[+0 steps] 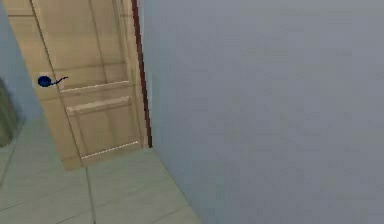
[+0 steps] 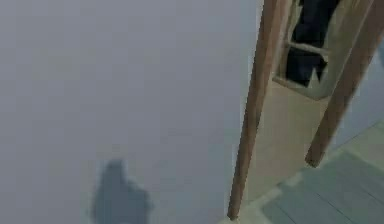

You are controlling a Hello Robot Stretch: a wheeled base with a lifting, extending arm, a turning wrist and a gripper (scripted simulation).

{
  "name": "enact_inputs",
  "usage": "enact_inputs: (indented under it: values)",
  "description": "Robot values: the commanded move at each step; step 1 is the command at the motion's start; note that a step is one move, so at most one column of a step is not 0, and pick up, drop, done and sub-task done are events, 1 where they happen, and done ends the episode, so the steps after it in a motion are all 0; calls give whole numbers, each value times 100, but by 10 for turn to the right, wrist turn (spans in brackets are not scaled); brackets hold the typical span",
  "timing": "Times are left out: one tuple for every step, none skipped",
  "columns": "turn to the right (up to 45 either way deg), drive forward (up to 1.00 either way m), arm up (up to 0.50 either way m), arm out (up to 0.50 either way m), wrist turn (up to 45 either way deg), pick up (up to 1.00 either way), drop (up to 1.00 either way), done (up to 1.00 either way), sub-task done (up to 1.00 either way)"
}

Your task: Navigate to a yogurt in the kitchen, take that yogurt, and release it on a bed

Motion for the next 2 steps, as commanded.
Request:
enact_inputs:
  values:
    - [450, 0, 0, 0, 0, 0, 0, 0, 0]
    - [450, 0, 0, 0, 0, 0, 0, 0, 0]
